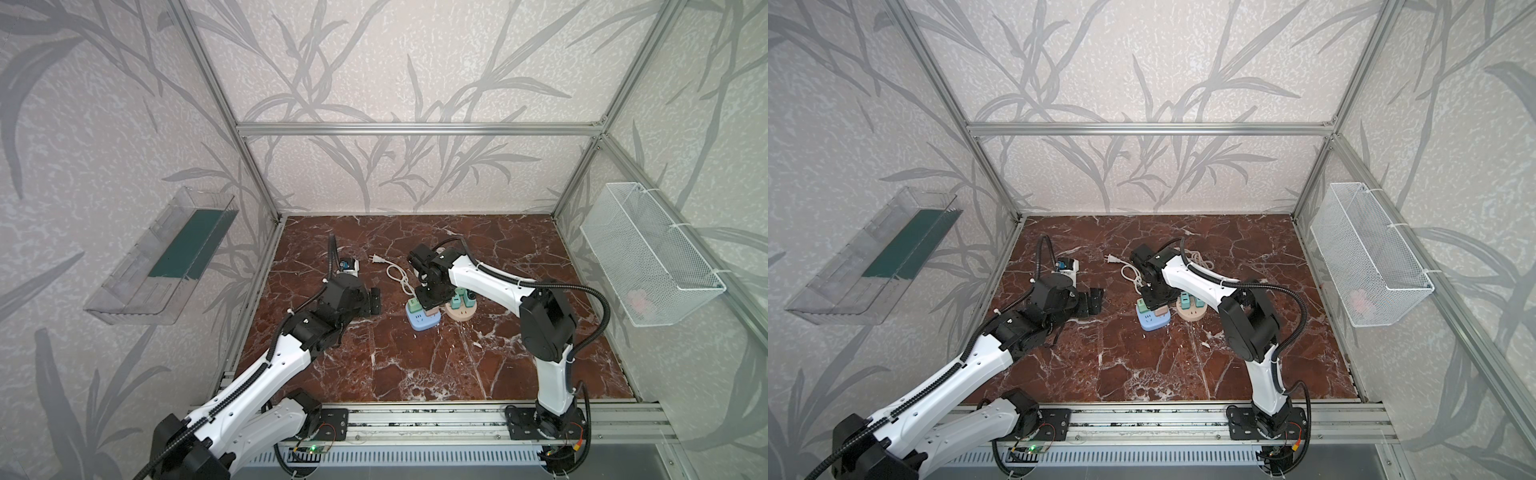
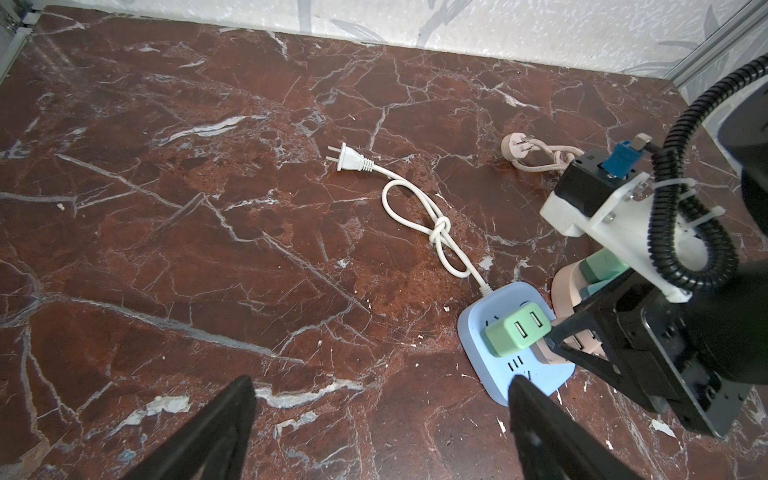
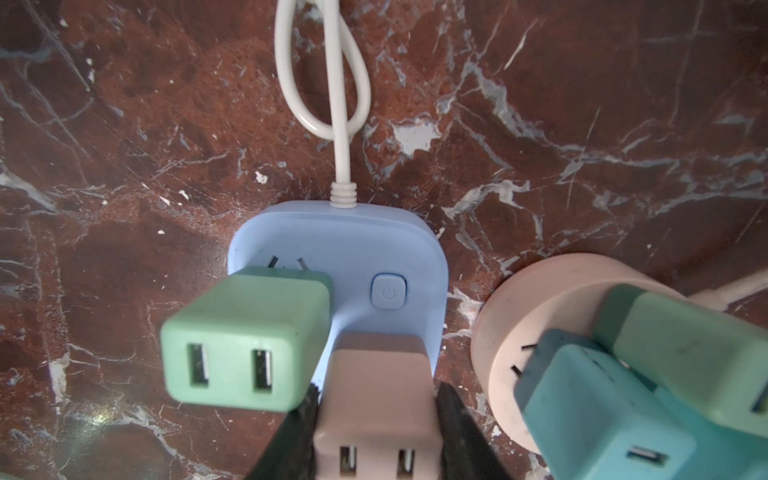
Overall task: Insert the plug
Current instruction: 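Lower the pink adapter with the right gripper into the blue strip socket, then open the right gripper and lift it off the pink adapter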
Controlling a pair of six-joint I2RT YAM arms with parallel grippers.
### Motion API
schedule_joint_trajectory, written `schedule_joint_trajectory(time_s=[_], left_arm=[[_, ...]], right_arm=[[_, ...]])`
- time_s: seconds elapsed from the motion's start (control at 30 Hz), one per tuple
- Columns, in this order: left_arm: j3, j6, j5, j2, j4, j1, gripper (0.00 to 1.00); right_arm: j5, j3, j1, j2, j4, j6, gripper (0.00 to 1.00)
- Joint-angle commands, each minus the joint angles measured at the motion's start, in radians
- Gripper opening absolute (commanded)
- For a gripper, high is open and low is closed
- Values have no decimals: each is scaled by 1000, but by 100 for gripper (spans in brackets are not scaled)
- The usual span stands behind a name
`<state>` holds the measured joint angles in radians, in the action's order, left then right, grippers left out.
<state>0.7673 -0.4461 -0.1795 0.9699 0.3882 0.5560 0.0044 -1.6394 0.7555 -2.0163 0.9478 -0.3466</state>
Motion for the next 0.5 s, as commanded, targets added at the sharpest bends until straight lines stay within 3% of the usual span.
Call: schedule_joint_trajectory(time_s=[0.0,0.07,0.13,0.3,0.47], left_arm=[[-9,-14,-26,-15,-3,-2,94],[-7,-14,-29,-12,-2,-2,94],[-2,-13,-30,-10,-2,-1,94],[4,-10,-42,-9,-6,-1,96],[12,-6,-48,-1,-11,-2,97]], right_arm=[[35,39,7,-44,47,-20,0],[53,19,5,-14,56,-25,0],[68,-8,2,13,65,-30,6],[88,-62,-4,73,57,-47,45],[62,-78,-5,115,16,-65,65]])
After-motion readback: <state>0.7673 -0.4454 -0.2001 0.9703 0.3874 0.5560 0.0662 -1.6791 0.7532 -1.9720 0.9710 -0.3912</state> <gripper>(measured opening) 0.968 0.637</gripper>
